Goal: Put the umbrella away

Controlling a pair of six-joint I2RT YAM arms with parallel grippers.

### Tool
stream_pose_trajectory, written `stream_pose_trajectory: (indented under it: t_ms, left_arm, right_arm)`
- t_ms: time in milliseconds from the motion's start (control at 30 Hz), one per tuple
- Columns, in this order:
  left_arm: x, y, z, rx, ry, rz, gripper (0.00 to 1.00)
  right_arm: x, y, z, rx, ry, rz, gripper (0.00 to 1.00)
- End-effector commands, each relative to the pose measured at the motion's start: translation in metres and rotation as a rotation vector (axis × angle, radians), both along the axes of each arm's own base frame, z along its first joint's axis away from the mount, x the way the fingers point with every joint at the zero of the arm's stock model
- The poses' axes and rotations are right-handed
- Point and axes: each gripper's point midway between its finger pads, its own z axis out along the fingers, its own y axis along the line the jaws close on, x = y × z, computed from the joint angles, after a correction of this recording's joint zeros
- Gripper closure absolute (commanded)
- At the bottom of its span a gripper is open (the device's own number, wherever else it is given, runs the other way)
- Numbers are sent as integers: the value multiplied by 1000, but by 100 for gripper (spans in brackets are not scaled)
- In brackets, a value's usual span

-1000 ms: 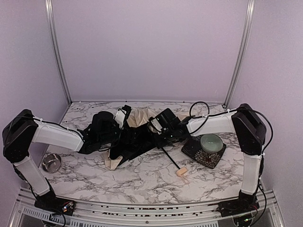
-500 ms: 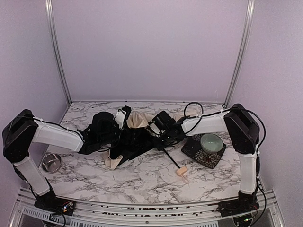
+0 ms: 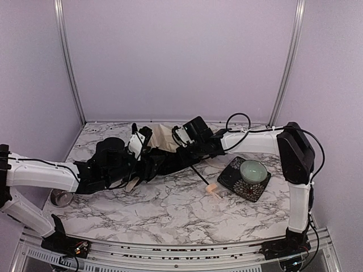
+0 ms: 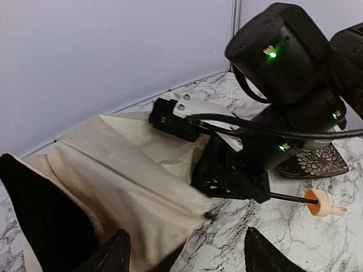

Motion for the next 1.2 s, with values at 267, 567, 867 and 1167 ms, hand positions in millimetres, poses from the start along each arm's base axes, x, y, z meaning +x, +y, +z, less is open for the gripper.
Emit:
stream_pose_trajectory:
  t_ms: [267, 567, 867, 1167]
  left_arm:
    - [-60, -14, 31, -87, 24, -255, 22]
    - [-75, -31, 50, -138, -12, -394, 11]
    - [-43, -13, 23, -63, -7, -202, 23]
    - [-37, -9, 37, -50, -77, -171, 34]
  right_arm:
    - [-39, 45, 348, 856, -775, -21, 100]
    - [-98, 49, 377, 1039, -954, -79, 100]
    - [-123, 47, 392, 1143, -1000, -115, 100]
    - [-125, 53, 376, 1141, -971, -129, 100]
